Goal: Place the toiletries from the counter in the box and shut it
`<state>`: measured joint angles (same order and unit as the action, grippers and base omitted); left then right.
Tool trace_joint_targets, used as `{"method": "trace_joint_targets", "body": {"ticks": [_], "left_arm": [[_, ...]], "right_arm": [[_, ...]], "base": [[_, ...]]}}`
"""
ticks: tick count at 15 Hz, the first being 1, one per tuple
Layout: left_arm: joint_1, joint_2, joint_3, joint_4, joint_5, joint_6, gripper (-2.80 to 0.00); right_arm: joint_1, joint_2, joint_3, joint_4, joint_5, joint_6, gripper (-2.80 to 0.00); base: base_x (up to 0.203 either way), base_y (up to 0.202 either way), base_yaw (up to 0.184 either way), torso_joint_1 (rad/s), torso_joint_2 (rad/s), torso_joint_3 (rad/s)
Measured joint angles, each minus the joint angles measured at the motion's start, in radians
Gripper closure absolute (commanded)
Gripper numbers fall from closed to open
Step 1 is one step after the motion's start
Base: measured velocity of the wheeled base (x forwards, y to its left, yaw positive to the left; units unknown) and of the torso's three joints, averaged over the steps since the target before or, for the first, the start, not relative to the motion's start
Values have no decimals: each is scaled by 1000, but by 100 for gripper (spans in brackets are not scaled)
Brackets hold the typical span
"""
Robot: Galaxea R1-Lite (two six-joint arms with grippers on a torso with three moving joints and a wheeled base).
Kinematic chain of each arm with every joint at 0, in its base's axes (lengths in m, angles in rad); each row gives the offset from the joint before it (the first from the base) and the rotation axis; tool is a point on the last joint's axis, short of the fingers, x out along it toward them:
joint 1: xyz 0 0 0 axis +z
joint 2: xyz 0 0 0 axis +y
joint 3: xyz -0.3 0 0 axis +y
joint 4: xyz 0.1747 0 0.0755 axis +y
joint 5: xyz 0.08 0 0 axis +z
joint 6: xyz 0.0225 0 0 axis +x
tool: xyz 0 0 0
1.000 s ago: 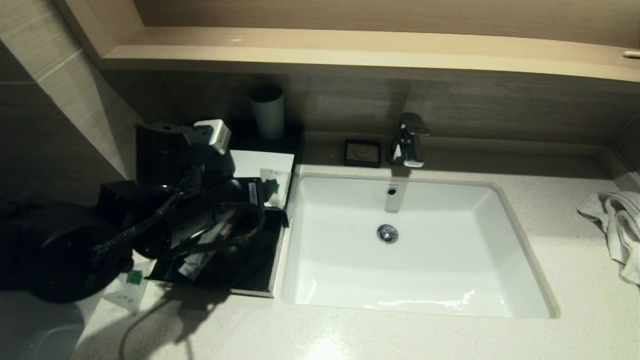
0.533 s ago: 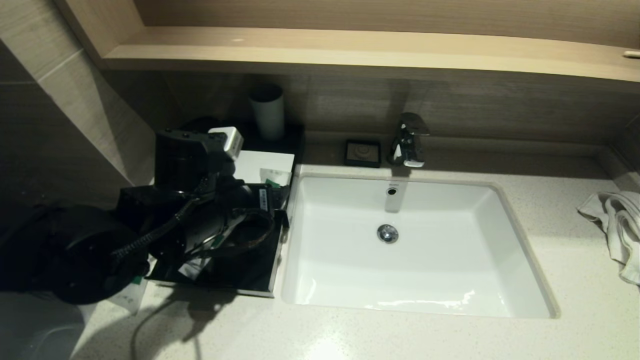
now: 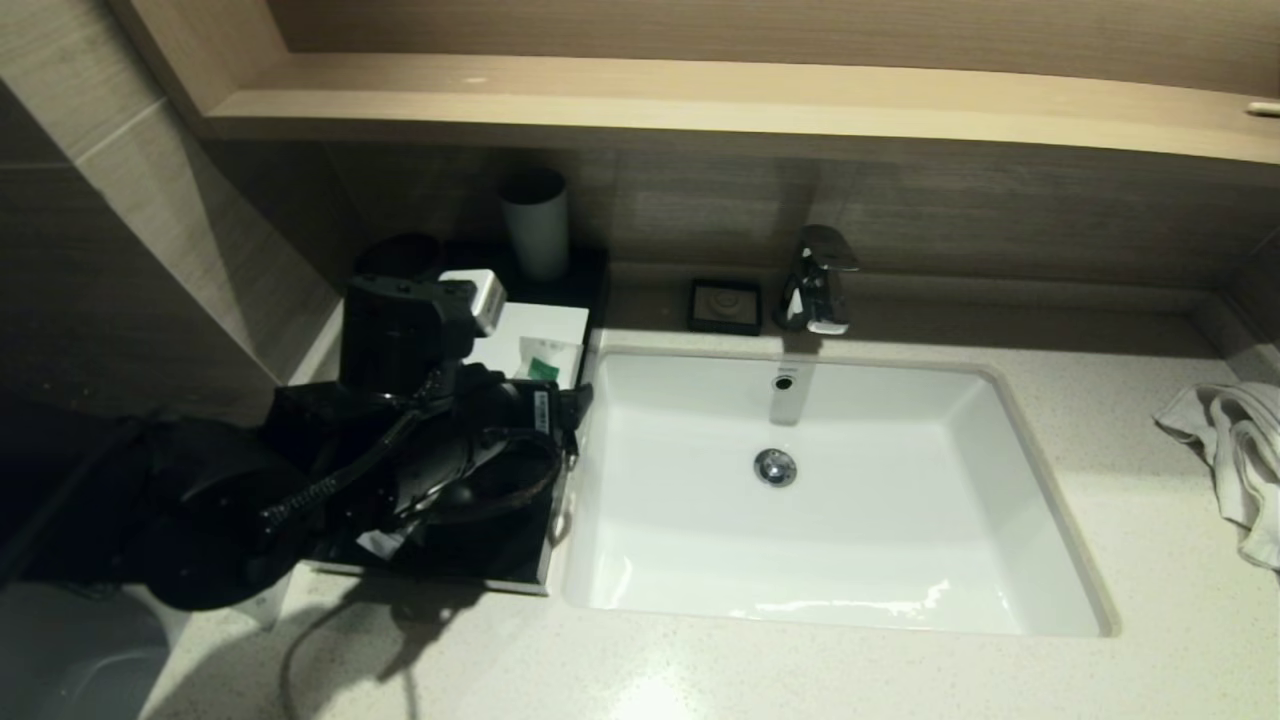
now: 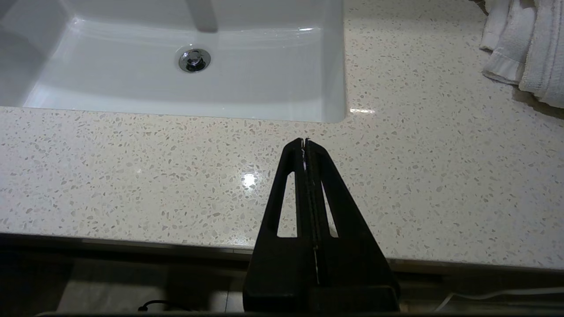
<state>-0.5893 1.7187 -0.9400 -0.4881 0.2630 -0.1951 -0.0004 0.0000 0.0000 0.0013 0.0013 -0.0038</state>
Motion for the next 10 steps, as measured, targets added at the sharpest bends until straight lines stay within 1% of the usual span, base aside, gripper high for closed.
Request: {"method": "trace_joint_targets", "body": {"ticks": [4, 7, 10], "left_arm": [[-13, 13, 0, 0, 2, 7, -280], [-13, 17, 1, -2, 2, 24, -280], [-13, 22, 2, -1, 2, 27, -280]], "right_arm": [[0, 0, 0, 0, 0, 0, 0], [0, 0, 0, 0, 0, 0, 0], [0, 0, 0, 0, 0, 0, 0]], "base": [[0, 0, 0, 0, 0, 0], [0, 0, 0, 0, 0, 0], [0, 0, 0, 0, 0, 0]]}}
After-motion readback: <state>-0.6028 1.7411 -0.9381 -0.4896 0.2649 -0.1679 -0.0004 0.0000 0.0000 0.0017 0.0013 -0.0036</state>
